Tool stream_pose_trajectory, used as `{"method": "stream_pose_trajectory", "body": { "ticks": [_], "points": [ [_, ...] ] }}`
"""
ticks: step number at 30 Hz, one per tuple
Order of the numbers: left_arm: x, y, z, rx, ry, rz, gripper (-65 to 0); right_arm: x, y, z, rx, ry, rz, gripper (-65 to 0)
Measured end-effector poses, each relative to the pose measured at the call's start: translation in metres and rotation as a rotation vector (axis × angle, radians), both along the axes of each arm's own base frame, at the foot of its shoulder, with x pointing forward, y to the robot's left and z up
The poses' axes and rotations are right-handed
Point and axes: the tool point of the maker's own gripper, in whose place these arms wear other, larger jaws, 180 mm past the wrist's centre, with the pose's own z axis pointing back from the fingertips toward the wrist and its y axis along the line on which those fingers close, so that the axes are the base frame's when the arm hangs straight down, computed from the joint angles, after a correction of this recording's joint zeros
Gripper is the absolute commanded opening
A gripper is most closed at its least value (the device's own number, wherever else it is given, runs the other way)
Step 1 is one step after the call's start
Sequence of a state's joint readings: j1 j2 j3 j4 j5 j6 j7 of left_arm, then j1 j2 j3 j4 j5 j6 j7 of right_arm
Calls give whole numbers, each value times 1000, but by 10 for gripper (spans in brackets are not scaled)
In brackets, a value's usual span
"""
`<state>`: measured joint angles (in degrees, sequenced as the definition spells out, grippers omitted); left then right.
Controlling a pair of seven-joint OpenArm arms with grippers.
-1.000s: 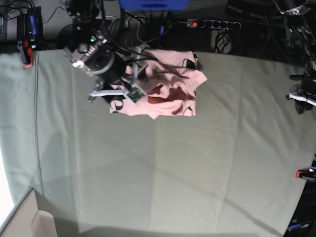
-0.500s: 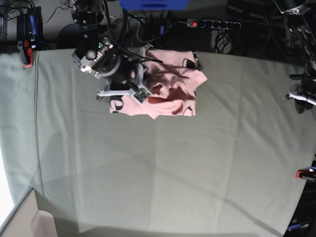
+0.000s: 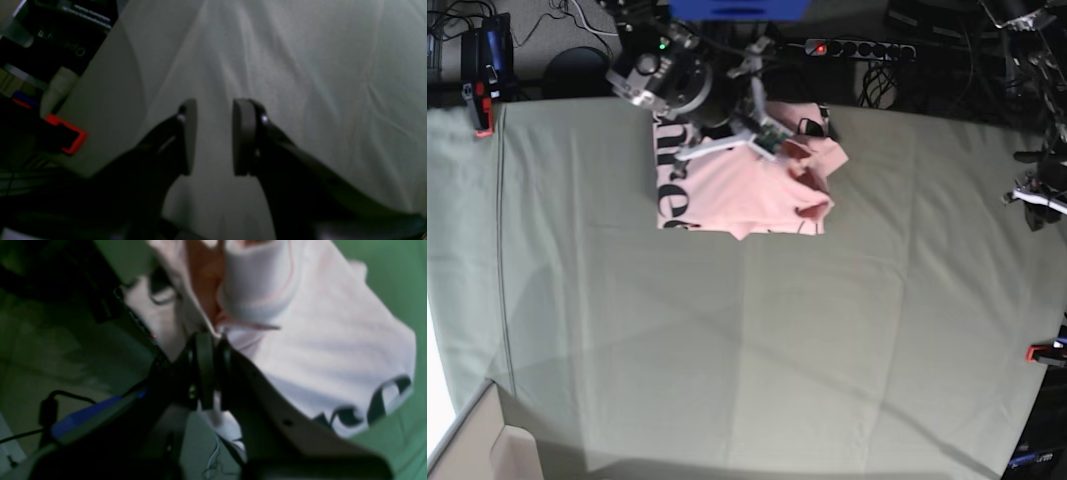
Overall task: Layout the t-shirt on the table in an organized manner, then fold the t-shirt properly
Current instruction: 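Grasp the folded stack edge with the right gripper and tuck it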
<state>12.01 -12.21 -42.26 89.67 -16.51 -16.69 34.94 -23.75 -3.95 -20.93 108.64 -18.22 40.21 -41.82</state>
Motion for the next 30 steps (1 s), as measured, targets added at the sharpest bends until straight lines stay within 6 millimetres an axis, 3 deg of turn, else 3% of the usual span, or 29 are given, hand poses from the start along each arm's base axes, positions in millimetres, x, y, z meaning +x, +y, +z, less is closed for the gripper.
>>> {"method": "stream_pose_trajectory", "body": {
  "ticks": [4, 9, 16, 25, 30],
  "points": [
    [0, 0, 0, 1, -1, -1, -474, -8, 8, 0, 9, 11, 27, -443],
    [0, 0, 0, 1, -1, 0, -474, -11, 0, -5, -33, 34, 17, -298],
    [0, 0, 0, 0, -1, -1, -474, 6, -3, 31, 2, -76, -4, -297],
    [0, 0, 1, 0, -2, -1, -474, 0, -1, 4, -31, -10, 25, -297],
    [0, 0, 1, 1, -1, -1, -474, -18, 4, -21, -63, 70, 68, -293]
  ]
}}
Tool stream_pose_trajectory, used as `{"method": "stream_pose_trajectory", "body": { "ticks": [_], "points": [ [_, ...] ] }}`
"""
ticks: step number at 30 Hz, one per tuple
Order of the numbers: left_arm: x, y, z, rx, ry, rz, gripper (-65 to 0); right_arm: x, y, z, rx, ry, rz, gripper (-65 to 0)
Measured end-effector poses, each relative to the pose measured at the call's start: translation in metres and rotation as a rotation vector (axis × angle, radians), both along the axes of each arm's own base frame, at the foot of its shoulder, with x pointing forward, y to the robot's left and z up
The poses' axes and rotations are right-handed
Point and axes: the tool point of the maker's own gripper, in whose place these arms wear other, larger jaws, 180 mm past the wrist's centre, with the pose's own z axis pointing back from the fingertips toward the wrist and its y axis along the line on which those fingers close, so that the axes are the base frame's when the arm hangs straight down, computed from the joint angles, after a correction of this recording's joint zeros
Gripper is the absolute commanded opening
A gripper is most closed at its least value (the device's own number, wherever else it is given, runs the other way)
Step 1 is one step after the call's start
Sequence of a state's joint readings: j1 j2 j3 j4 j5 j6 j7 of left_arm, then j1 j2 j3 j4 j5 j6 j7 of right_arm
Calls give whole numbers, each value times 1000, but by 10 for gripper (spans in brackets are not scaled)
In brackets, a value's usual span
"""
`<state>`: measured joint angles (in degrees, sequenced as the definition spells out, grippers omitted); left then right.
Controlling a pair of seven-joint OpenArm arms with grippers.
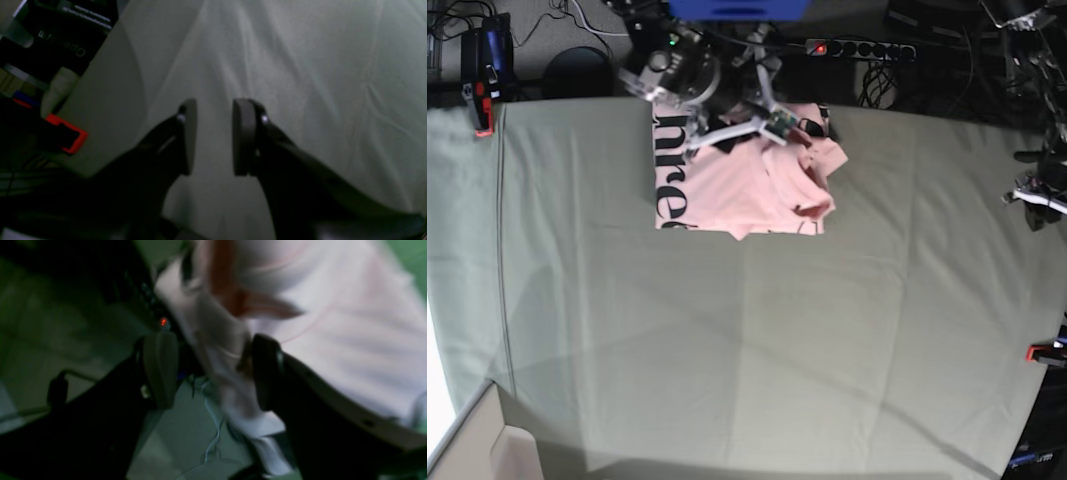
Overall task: Layout the t-shirt on the table in an organized manner, then fold the t-shirt properly
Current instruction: 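Grasp the folded stack edge with the right gripper and tuck it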
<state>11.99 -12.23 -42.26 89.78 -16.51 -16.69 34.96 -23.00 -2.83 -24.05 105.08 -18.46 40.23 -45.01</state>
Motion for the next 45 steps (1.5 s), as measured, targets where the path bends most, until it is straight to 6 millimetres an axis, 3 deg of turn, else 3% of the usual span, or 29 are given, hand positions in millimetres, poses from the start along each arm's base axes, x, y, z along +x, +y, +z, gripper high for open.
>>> {"method": "stream_pose_trajectory", "body": {
  "ticks": [5, 11, 14, 19, 23, 30, 34, 37, 42, 45],
  "points": [
    [1, 0, 0, 0, 0, -1, -474, -13, 18, -1, -5, -27, 150, -294],
    [1, 0, 0, 0, -1, -1, -474, -12, 18, -1, -12, -46, 182, -295],
    [1, 1, 1, 4, -3, 0, -474, -8, 6, 7, -45, -84, 196, -295],
    [1, 1, 1, 3, -2, -1, -474, 14, 0, 42, 4, -185, 133, -295],
    [1, 1, 1, 3, -2, -1, -474, 27, -11, 40, -19, -195, 98, -296],
    [0, 0, 1, -2, -3, 0, -474, 67, -22, 32, -43, -203, 10, -326],
    [-3, 1, -1, -1, 6, 1, -474, 63, -11, 19, -38, -155, 20, -391],
    [-2, 1, -1, -1, 4, 0, -474, 63, 4, 12, -13, -119, 13, -393],
    [-3, 1, -2, 0, 7, 0, -474, 81, 33, 3, 21, -80, 21, -394],
    [-7, 0, -4, -1, 16, 0, -474, 87, 40, -8, 14, -49, 37, -394]
  ]
}}
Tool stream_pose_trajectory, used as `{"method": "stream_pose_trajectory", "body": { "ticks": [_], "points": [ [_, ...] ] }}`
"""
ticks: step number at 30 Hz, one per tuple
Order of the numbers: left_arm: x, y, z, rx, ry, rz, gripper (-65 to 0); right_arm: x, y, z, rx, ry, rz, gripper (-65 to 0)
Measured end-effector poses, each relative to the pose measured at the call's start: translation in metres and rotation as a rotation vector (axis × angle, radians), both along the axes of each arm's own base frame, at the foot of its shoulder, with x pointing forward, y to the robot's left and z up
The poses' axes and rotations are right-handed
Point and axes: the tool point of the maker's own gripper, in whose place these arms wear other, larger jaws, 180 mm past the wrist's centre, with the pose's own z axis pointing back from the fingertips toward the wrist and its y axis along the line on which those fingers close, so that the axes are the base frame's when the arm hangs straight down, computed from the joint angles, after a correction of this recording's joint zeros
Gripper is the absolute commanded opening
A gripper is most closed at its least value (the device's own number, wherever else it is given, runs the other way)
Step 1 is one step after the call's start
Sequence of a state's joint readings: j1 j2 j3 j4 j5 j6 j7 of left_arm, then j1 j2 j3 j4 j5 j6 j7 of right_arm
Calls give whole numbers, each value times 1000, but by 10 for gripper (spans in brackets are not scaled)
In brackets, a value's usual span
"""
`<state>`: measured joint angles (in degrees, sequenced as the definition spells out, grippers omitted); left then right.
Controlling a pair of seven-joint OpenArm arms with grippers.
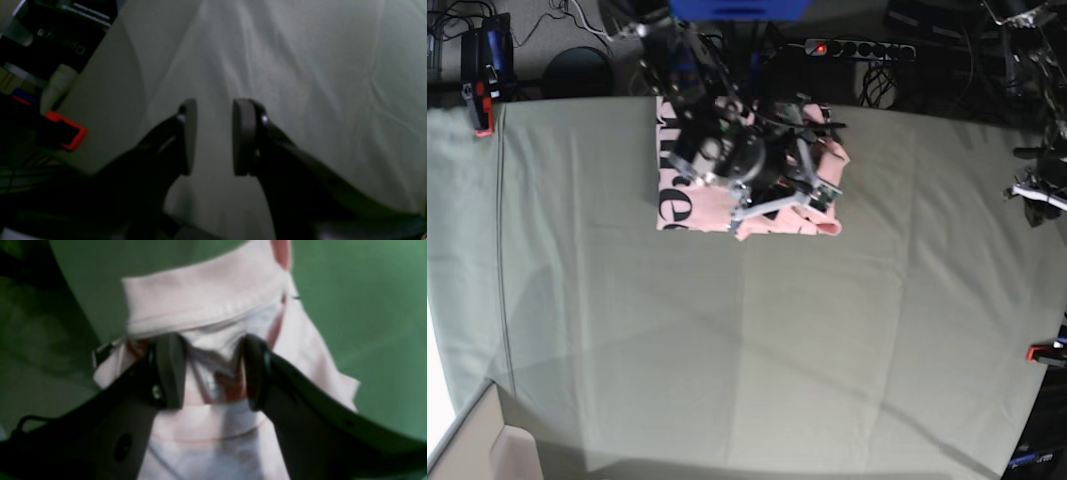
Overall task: Layout the t-shirt on the table in an organized manner, then fold the t-shirt properly
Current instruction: 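Grasp the folded stack edge with the right gripper and tuck it, then grasp the stack with both grippers and rotate it on the table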
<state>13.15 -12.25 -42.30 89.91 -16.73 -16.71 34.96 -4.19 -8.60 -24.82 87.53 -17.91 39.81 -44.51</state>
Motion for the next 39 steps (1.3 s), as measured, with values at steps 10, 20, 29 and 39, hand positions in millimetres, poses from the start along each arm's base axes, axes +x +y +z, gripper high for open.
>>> {"method": "stream_pose_trajectory", "body": {
  "ticks": [10, 20, 29, 39],
  "points": [
    [-5, 1, -3, 1, 11, 4, -474, 4, -6, -20, -46, 45, 10, -389],
    [4, -7, -1, -20, -15, 8, -472, 14, -10, 63, 77, -174, -64, -231],
    [22, -118, -27, -138, 71, -337, -160, 30, -107, 39, -45, -141, -304, -228],
    [21, -218, -30, -192, 95, -699, 0, 40, -153, 39, -68, -147, -441, -228]
  ]
}}
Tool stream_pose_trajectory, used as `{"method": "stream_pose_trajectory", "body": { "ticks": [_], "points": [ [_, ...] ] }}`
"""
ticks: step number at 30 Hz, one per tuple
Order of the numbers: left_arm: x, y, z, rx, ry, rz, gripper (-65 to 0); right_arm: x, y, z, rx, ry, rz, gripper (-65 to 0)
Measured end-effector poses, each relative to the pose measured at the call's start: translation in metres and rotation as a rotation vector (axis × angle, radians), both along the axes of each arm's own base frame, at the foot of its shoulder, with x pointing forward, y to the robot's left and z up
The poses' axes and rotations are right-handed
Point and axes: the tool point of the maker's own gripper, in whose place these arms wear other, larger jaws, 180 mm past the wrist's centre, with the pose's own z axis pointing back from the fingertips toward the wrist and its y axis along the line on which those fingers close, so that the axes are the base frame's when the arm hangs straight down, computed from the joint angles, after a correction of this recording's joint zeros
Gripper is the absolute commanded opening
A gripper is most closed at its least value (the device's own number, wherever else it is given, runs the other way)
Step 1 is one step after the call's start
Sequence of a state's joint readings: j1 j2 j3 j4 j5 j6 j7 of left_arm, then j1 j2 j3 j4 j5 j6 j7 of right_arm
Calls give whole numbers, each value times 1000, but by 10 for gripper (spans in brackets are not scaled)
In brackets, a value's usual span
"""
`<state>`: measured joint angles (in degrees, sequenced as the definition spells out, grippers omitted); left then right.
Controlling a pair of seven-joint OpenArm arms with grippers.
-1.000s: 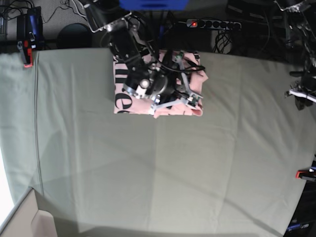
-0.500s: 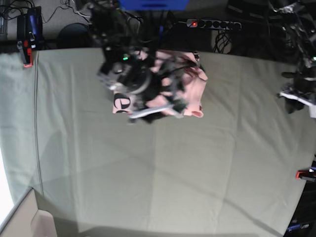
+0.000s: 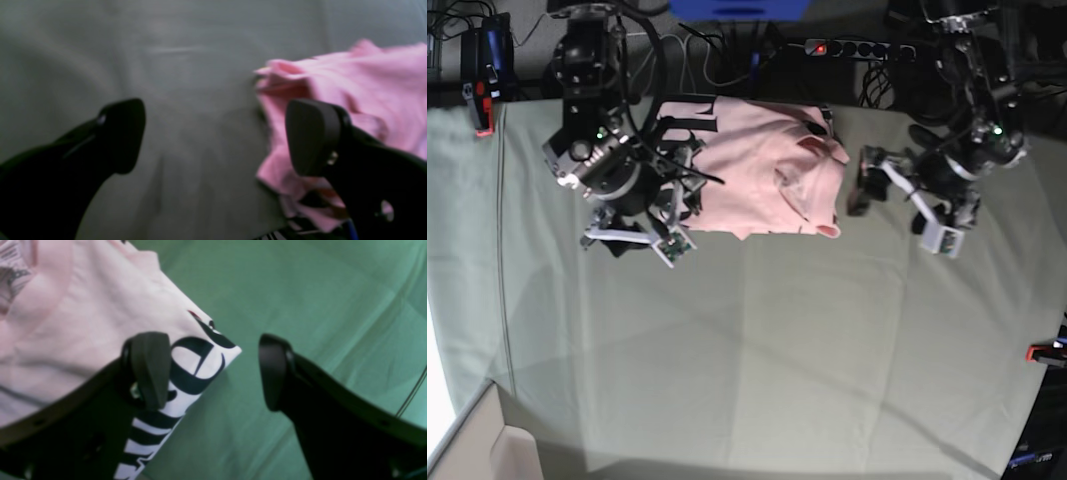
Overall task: Layout the t-shirt on the table in an organized manner, then fold the t-shirt properly
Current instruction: 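Grasp the stack with both grippers and rotate it on the table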
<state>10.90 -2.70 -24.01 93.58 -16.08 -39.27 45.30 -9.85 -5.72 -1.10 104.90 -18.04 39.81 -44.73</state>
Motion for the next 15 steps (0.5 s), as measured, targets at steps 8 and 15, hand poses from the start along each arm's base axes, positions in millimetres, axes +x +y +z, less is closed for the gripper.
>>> {"method": "stream_pose_trajectory", "body": {
  "ticks": [8, 15],
  "points": [
    [-2, -52, 4, -176, 2, -65, 0, 2, -3, 1, 1, -5, -8, -228],
    [-20, -63, -25, -282, 131, -49, 0, 2, -3, 0, -1, -2, -8, -228]
  ]
}}
